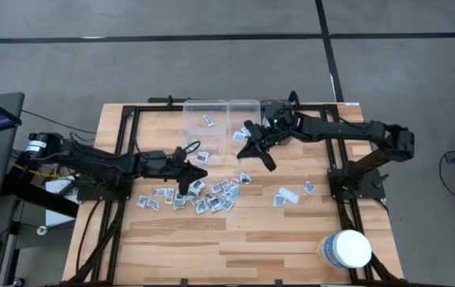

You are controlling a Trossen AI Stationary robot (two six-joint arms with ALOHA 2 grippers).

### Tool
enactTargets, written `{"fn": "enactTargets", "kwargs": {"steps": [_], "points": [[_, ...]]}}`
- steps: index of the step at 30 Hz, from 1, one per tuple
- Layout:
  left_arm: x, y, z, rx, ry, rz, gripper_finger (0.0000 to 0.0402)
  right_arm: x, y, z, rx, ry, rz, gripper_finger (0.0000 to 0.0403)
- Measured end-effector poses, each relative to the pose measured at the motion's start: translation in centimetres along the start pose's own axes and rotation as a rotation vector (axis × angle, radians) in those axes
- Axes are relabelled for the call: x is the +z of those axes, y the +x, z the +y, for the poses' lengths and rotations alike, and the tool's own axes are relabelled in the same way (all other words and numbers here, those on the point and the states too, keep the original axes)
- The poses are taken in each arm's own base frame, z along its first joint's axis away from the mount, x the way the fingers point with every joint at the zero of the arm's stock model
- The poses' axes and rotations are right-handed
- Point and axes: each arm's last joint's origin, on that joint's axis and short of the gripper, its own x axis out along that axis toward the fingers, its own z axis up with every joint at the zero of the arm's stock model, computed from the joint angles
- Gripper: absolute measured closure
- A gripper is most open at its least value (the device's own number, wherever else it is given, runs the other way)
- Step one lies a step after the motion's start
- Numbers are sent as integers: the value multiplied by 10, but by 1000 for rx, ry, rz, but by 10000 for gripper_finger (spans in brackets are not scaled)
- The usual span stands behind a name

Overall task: Pick & Place First Aid Supplies
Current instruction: Put the alcohol pad into the top right transparent bin

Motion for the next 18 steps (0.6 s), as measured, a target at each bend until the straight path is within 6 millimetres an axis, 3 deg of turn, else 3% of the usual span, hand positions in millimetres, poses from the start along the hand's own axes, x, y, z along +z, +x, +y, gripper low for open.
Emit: {"fn": "enactTargets", "kwargs": {"steps": [5,12,18], "points": [[-6,-2,-5,73,-22,-53,351,-3,-14,-22,-216,-22,14,403],[-11,-5,-14,124,-71,-112,351,-11,-25,-51,-703,23,88,403],[-10,-7,-21,114,-88,-166,351,-18,-28,-63,-865,64,118,403]]}}
